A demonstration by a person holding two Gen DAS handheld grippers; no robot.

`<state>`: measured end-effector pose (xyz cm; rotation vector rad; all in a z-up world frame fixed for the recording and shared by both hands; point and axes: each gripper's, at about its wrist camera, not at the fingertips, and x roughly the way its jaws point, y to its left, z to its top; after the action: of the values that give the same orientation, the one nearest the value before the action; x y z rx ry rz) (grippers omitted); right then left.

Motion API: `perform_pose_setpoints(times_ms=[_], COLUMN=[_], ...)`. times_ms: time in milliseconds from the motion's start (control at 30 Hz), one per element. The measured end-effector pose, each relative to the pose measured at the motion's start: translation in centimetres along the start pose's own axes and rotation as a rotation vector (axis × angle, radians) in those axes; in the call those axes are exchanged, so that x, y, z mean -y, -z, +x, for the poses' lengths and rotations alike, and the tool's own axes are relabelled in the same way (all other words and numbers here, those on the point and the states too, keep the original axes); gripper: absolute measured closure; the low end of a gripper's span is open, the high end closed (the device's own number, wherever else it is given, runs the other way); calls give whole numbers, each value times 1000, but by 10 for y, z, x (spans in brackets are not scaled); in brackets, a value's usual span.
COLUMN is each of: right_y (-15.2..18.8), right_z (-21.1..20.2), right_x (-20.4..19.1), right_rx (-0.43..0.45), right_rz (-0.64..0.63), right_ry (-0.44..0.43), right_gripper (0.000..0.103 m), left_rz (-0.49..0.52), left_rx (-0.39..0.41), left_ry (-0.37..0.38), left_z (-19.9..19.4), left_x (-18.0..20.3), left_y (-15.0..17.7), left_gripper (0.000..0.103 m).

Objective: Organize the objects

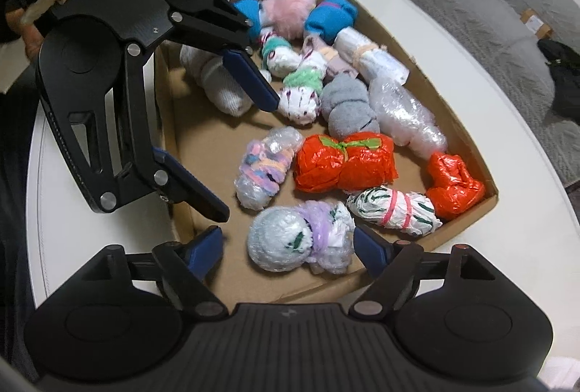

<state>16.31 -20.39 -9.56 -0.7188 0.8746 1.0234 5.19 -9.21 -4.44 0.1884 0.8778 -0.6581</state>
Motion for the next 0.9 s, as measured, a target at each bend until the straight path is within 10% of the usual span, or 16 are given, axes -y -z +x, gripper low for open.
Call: perform_pose_setpoints(times_ms=[900], right_y=[10], right_z=[-37], right_x=[-33], right_rx=[169], right_rz=[515], right_ry=[291], right_gripper=[1], left_rz=[-307], left_rx=[233], left_ry=[-403], left_z=[-87], left_x=[12], left_y=[32], left_gripper=[0])
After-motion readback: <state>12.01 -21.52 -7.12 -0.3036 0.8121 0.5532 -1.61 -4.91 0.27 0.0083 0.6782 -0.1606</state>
